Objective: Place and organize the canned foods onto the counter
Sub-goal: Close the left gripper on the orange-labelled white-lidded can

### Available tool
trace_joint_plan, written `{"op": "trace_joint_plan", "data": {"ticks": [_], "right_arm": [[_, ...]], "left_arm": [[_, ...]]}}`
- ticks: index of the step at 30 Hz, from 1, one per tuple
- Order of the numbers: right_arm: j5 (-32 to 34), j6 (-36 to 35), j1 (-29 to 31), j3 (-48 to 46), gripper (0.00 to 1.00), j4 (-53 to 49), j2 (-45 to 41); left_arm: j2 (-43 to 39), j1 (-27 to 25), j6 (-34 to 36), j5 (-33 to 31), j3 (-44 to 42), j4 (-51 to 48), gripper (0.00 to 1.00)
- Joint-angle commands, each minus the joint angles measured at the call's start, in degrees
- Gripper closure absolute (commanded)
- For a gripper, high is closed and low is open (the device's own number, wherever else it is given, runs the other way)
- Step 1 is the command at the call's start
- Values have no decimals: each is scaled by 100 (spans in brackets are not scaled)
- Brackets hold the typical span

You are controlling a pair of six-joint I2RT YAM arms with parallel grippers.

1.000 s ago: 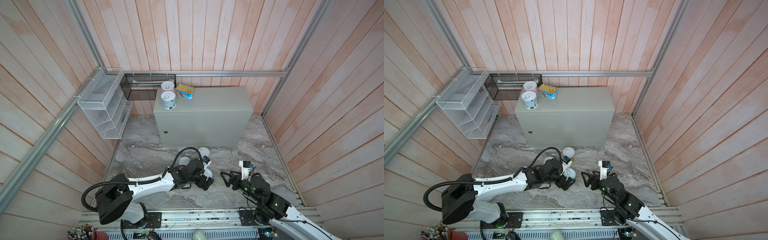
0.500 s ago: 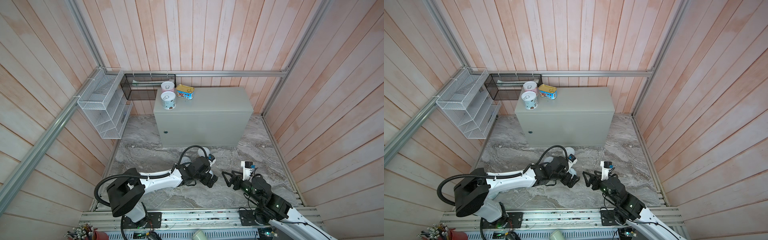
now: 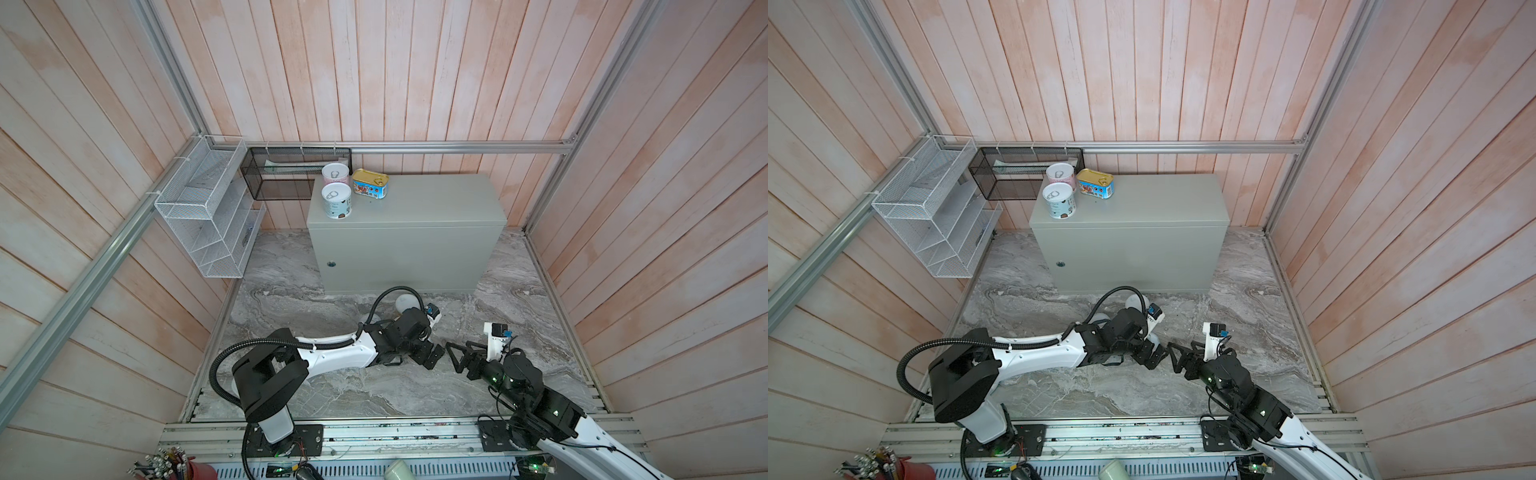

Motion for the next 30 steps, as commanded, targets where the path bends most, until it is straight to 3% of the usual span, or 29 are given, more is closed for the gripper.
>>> {"op": "trace_joint_plan", "data": {"ticks": [1,8,30], "right_arm": [[244,109,28,11,10,-175,-76],[332,149,30,-50,10,-140,-84],[544,326,29,-60,10,-611,-501]], "left_arm": [[-217,-16,-114,-268,34,-663,0],[-463,-20,-202,-388,-85,-925,0],[616,-6,-218,-667,480,-710,2]]}}
